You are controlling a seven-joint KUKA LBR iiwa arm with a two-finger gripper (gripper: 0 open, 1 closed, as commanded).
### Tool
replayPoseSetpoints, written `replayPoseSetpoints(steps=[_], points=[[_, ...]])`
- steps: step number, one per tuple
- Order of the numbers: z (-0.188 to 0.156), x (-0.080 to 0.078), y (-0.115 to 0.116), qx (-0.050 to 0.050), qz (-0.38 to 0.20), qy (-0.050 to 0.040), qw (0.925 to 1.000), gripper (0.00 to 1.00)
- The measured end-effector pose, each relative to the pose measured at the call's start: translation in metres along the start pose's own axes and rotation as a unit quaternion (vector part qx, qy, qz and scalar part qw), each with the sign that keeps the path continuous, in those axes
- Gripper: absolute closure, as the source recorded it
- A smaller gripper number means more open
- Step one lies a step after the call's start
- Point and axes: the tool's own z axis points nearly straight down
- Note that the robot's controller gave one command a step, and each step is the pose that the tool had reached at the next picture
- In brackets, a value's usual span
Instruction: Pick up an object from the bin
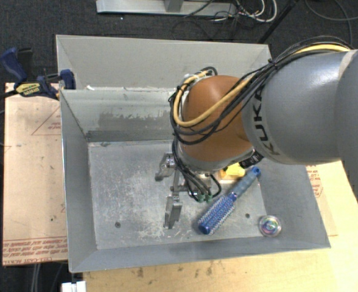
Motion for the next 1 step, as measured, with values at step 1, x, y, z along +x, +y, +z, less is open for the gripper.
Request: replayPoseSetpoints(steps=[1], points=[[-0.0004, 0.0243, -0.0783, 0.002, -0.003, -0.0025, 1.0, 0.0]])
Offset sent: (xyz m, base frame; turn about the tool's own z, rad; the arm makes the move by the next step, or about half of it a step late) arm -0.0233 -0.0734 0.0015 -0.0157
